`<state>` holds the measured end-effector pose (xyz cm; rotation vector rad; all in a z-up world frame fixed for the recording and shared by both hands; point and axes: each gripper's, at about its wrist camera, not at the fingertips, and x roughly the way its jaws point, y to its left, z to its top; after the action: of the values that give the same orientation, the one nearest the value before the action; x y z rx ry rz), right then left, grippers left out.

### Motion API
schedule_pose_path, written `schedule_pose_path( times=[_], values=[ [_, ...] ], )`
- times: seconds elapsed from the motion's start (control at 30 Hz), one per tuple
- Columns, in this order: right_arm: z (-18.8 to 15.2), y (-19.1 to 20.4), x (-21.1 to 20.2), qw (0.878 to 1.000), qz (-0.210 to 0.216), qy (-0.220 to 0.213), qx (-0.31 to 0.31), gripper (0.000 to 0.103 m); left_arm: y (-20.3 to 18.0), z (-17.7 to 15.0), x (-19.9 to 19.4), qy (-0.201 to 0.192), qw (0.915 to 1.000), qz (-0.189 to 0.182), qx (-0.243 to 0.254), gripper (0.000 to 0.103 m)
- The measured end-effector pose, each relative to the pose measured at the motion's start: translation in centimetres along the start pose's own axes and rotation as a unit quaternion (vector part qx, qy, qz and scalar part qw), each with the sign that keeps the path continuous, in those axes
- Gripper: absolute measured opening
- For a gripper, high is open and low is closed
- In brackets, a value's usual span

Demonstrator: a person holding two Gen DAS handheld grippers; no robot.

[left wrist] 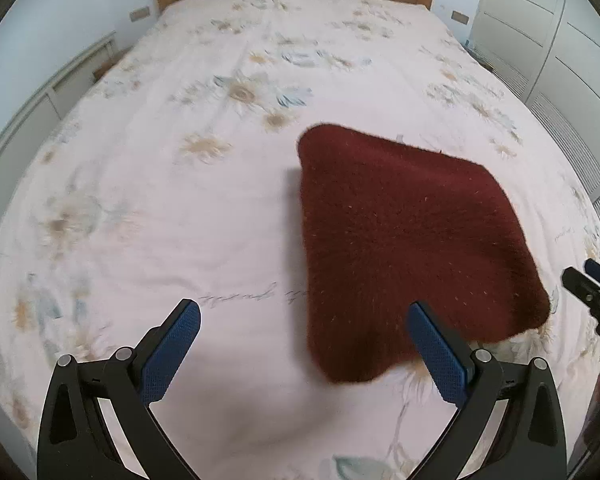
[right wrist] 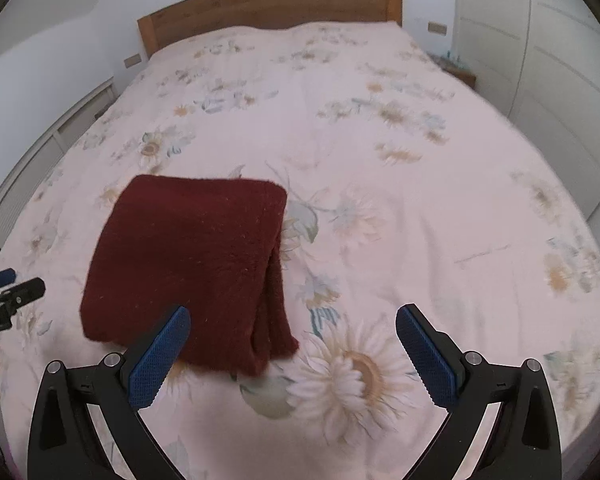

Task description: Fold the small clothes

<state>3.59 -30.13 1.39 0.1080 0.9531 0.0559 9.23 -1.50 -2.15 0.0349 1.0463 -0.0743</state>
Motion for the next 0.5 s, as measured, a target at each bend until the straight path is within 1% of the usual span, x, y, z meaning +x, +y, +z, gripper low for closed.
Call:
schedule_pose_path(
  times=[0.13,0.27,0.37,0.5],
  values=[
    [-0.6,0.1,-3.6,1.0,-0.022,-0.016,-0.011,0.102,0.5,-0.9,-3.2,-0.009,0.9997,0.021,0.0,0.102],
    [-1.6,-0.3,-5.8,0.999,-0.045,-0.022,-0.013,0.102,0.9,-2.6,-5.9,-0.015,0.9991,0.04,0.003,0.102],
    [-2.4,-0.8,-6.7,0.999,-0.039,-0.019,-0.004,0.102,1.4,-3.5,-6.4,-0.012,0.9987,0.05,-0.002,0.102],
    [-3.2,-1.1,-7.4,0.999,-0.042,-0.013,-0.003,0.102,1.7,-4.8,-6.7,-0.002,0.9987,0.05,-0.008,0.102]
  ],
)
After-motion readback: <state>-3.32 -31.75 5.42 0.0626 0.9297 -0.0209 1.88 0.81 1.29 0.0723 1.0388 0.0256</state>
